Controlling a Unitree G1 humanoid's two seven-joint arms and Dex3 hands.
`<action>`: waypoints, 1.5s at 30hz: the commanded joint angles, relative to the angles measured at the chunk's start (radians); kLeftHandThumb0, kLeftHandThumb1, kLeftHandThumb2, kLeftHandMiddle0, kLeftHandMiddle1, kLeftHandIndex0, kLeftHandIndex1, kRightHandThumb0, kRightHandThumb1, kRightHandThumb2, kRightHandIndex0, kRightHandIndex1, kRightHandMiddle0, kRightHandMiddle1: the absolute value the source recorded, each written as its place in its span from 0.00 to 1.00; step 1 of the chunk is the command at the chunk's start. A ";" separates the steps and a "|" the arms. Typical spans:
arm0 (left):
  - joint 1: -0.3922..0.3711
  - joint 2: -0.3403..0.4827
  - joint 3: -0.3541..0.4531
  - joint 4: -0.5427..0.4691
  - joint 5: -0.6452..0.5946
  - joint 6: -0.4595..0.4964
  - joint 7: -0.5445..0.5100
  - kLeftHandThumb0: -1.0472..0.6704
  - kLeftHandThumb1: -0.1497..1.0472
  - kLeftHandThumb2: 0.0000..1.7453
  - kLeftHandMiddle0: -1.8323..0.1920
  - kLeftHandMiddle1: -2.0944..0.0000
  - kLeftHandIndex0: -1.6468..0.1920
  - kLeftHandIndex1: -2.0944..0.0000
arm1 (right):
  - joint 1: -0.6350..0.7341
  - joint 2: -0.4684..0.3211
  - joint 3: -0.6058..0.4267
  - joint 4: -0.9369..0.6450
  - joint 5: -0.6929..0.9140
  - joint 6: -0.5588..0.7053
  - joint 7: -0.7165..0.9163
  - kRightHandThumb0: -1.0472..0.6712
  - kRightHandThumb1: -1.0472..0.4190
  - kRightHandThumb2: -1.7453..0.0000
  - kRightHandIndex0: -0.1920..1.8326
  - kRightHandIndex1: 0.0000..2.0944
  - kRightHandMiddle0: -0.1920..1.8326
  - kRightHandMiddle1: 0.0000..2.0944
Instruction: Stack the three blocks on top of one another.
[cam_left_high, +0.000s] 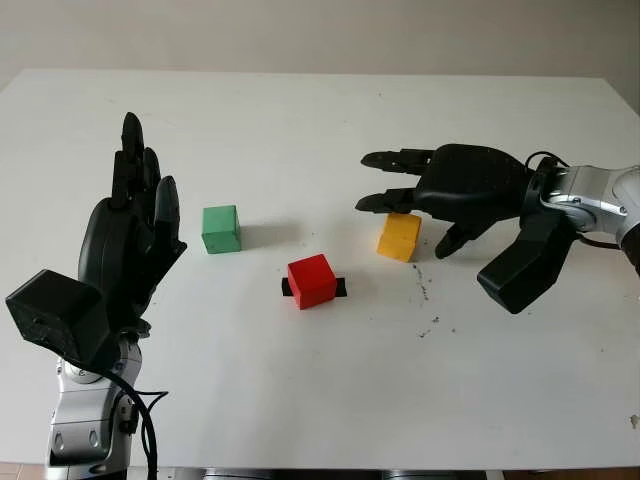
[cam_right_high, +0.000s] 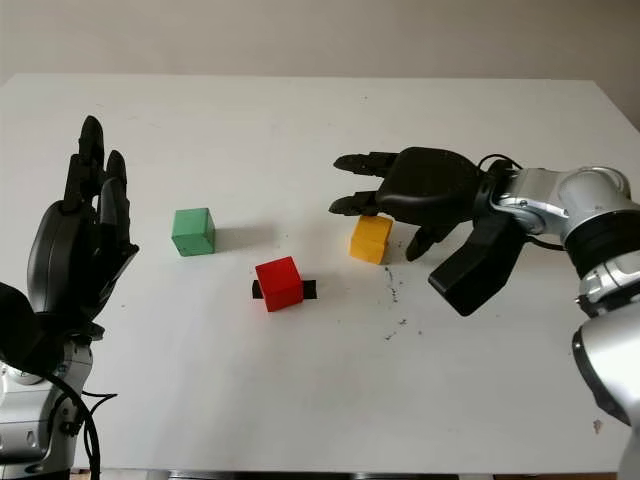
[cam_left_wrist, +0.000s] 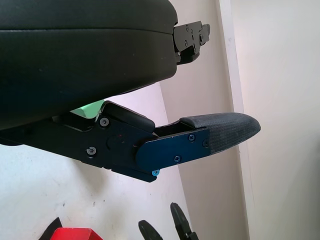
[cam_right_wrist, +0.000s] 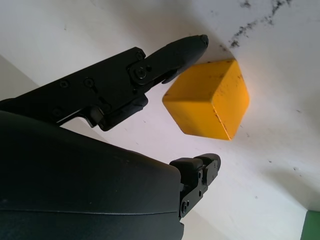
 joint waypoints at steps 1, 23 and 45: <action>0.012 0.000 -0.005 -0.023 0.007 -0.003 0.003 0.17 1.00 0.37 1.00 1.00 1.00 1.00 | -0.008 0.005 0.004 0.015 0.017 -0.001 -0.020 0.31 0.11 0.96 0.08 0.02 0.28 0.05; 0.017 0.003 -0.008 -0.031 0.039 -0.016 0.005 0.18 1.00 0.36 1.00 1.00 1.00 1.00 | -0.019 0.023 0.033 0.064 0.028 0.010 -0.110 0.41 0.00 0.95 0.13 0.03 0.28 0.57; 0.000 -0.003 -0.022 -0.030 0.069 0.009 0.020 0.17 1.00 0.34 1.00 1.00 1.00 1.00 | -0.049 0.020 -0.036 0.087 0.180 -0.017 0.049 0.37 0.05 0.97 0.18 0.03 0.29 0.58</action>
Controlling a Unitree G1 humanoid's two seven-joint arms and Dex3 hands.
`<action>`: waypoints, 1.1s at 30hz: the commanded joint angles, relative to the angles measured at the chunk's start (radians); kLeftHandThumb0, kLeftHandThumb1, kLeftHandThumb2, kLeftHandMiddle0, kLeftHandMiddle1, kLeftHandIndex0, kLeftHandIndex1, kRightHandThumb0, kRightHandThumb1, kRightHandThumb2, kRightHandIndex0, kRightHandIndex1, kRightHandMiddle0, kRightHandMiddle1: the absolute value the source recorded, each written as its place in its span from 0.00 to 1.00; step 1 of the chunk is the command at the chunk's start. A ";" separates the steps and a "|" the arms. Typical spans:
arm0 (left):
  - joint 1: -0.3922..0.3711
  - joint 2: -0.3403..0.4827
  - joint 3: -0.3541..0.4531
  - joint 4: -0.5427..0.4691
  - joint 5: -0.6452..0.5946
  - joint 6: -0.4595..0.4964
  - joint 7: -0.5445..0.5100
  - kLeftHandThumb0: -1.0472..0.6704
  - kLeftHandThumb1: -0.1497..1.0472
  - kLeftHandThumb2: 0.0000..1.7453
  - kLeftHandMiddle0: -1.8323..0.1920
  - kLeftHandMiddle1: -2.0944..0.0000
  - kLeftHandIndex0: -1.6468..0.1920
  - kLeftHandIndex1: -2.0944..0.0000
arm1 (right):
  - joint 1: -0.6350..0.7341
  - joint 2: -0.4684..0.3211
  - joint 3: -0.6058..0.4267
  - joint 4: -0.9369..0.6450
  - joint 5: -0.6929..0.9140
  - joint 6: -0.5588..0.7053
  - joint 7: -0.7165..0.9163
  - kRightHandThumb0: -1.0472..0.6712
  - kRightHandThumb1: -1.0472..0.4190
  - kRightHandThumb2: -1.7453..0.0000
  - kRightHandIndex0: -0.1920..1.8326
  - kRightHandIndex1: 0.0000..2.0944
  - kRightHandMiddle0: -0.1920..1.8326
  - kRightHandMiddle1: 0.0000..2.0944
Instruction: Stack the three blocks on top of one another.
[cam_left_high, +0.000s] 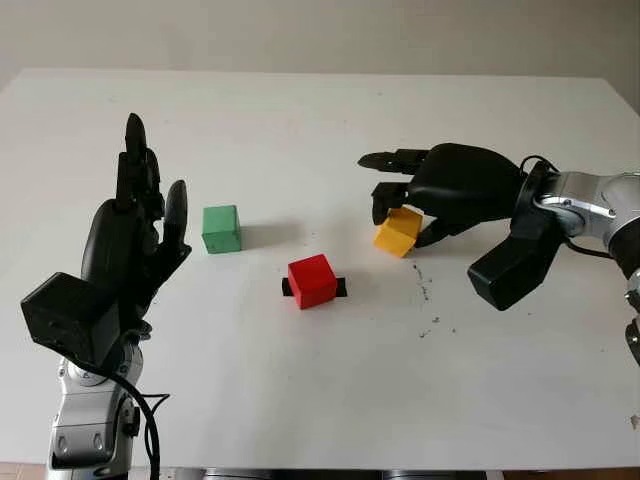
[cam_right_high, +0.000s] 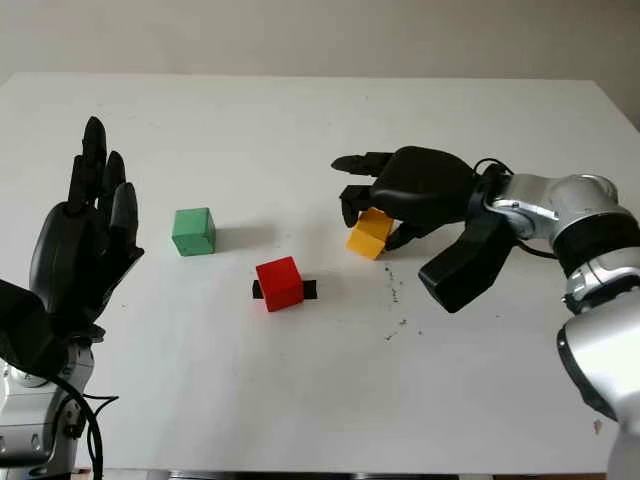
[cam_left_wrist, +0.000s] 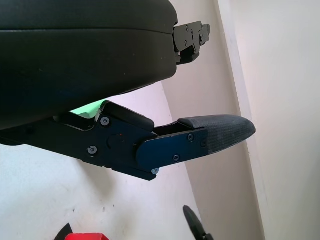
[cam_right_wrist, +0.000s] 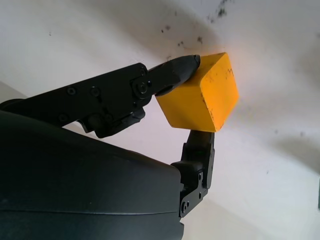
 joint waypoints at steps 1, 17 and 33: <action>-0.010 -0.003 -0.008 -0.020 0.002 0.004 0.006 0.17 1.00 0.34 1.00 1.00 1.00 1.00 | -0.029 -0.004 -0.031 -0.005 0.041 -0.005 0.026 0.37 0.05 0.97 0.19 0.03 0.30 0.57; -0.014 -0.018 -0.027 -0.005 0.007 0.000 0.019 0.15 1.00 0.31 1.00 1.00 1.00 1.00 | 0.110 0.067 -0.309 -0.333 0.632 0.261 0.671 0.41 0.06 0.97 0.22 0.03 0.29 0.62; -0.030 -0.043 -0.056 0.005 0.035 -0.004 0.044 0.14 1.00 0.31 1.00 1.00 1.00 1.00 | 0.284 0.133 -0.400 -0.853 0.762 0.868 0.957 0.39 0.03 0.97 0.20 0.03 0.18 0.83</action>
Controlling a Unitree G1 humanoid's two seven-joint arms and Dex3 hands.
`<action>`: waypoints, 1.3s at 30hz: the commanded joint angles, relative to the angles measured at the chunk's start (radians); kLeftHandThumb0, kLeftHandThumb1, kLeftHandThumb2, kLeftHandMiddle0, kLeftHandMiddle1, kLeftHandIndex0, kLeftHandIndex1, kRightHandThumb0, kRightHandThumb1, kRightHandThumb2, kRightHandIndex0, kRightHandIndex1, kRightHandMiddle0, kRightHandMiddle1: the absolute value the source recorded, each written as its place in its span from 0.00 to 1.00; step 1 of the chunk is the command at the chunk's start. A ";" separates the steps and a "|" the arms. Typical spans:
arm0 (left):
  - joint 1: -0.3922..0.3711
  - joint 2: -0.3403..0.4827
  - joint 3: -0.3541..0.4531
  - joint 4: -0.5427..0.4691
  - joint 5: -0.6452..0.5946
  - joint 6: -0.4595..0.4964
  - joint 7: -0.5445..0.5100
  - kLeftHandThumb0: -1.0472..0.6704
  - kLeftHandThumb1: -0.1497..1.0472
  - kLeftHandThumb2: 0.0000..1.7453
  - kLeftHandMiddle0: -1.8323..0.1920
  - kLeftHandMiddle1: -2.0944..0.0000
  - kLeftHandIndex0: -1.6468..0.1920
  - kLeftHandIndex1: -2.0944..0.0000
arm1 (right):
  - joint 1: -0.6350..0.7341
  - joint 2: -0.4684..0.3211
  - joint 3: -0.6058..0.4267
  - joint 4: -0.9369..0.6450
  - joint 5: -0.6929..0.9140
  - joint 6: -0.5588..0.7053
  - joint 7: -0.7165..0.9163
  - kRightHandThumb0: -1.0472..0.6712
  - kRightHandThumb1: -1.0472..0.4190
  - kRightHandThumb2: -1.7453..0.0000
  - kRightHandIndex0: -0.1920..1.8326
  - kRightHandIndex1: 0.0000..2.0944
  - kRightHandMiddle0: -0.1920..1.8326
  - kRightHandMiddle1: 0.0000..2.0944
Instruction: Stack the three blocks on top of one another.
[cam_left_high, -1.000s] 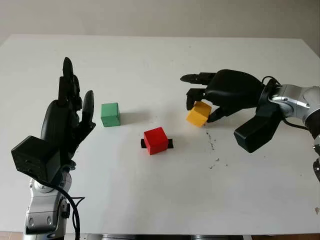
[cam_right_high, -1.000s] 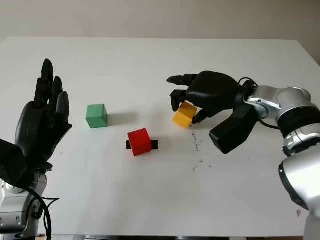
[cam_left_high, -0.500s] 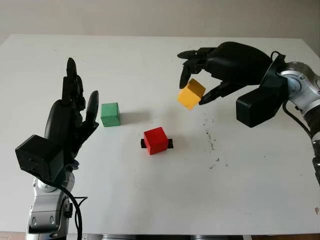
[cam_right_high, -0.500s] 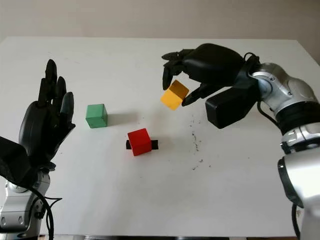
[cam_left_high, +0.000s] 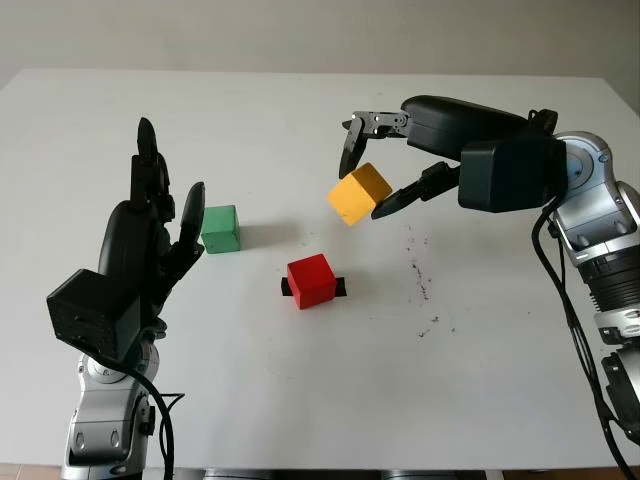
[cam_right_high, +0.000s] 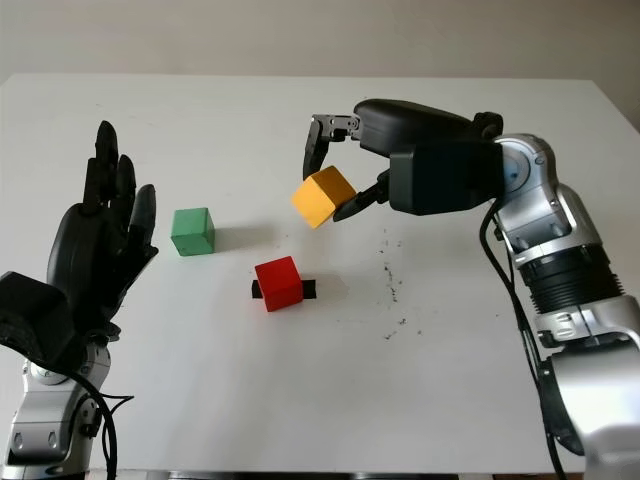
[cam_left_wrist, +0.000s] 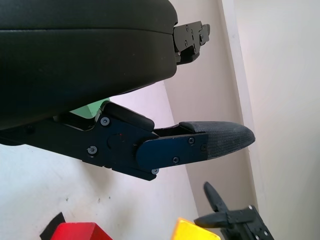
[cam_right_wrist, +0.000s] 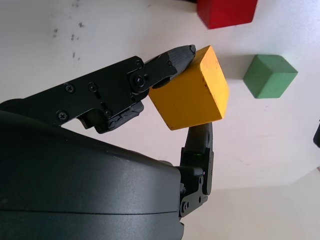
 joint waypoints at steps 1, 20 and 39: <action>-0.012 -0.003 -0.003 0.004 -0.001 -0.010 -0.001 0.14 1.00 0.32 1.00 1.00 1.00 1.00 | 0.016 0.008 -0.013 -0.065 -0.006 0.051 0.009 0.39 0.03 0.97 0.20 0.03 0.18 0.83; -0.021 -0.013 -0.010 0.016 0.006 -0.032 0.007 0.14 1.00 0.33 1.00 1.00 1.00 1.00 | -0.008 0.087 0.073 -0.272 -0.126 0.433 0.151 0.37 0.03 0.97 0.20 0.02 0.19 0.83; -0.018 -0.020 -0.009 0.021 0.006 -0.048 0.013 0.13 1.00 0.31 1.00 1.00 1.00 1.00 | 0.003 0.140 0.117 -0.293 -0.122 0.508 0.174 0.37 0.02 0.97 0.18 0.02 0.19 0.83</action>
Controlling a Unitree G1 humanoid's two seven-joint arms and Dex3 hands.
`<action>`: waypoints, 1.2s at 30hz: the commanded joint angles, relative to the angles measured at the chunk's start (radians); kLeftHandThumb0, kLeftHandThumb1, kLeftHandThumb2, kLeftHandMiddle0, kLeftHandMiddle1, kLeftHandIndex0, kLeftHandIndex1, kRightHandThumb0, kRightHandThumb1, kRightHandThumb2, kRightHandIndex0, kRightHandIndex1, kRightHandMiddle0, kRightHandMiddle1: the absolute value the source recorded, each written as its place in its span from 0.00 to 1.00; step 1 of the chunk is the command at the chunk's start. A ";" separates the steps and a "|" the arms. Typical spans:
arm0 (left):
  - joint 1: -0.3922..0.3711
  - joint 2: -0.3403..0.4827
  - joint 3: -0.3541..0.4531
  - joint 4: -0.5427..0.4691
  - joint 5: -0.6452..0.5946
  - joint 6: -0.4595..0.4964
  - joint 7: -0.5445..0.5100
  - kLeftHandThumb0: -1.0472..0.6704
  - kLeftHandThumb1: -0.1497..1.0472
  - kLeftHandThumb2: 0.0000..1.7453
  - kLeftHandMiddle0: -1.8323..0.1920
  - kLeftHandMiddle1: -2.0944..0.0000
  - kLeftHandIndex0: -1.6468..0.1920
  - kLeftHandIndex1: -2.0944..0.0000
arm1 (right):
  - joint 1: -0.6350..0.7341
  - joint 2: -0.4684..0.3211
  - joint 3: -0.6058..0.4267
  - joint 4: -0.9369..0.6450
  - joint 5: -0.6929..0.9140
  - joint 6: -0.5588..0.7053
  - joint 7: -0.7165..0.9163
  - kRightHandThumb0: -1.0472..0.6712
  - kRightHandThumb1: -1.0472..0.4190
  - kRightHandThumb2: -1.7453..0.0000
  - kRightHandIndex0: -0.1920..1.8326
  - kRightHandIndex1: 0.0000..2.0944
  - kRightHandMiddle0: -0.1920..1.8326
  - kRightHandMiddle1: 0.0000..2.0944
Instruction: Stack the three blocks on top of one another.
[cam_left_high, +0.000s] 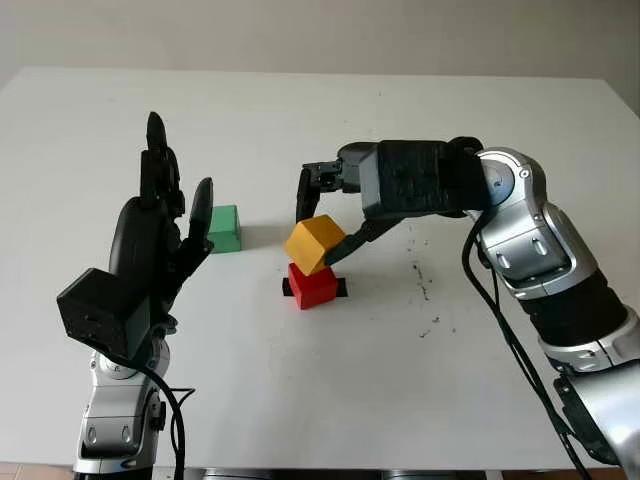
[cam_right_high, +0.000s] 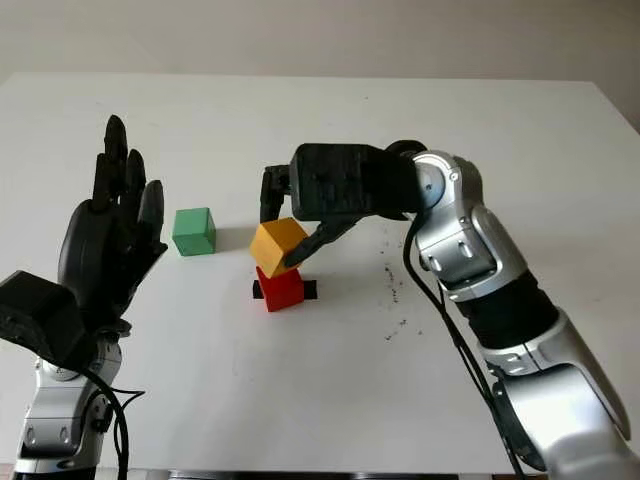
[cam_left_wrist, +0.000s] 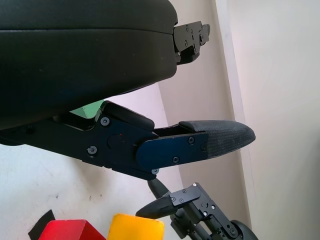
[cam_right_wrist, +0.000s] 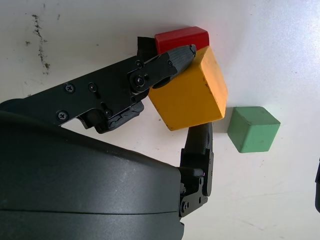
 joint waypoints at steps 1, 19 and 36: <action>-0.006 -0.003 0.000 0.000 0.002 -0.009 0.004 0.13 1.00 0.31 1.00 1.00 1.00 1.00 | -0.003 0.007 0.001 -0.020 0.002 0.008 0.001 0.37 0.02 0.97 0.18 0.02 0.18 0.83; -0.010 -0.008 -0.002 0.010 -0.004 -0.020 0.002 0.14 1.00 0.32 1.00 1.00 1.00 1.00 | 0.002 -0.009 0.017 -0.050 -0.029 0.029 0.026 0.36 0.02 0.97 0.18 0.02 0.17 0.83; -0.007 -0.005 -0.003 0.013 -0.003 -0.027 -0.003 0.14 1.00 0.32 1.00 1.00 1.00 1.00 | 0.012 -0.003 0.033 -0.032 -0.033 0.029 0.029 0.36 0.02 0.97 0.18 0.02 0.19 0.84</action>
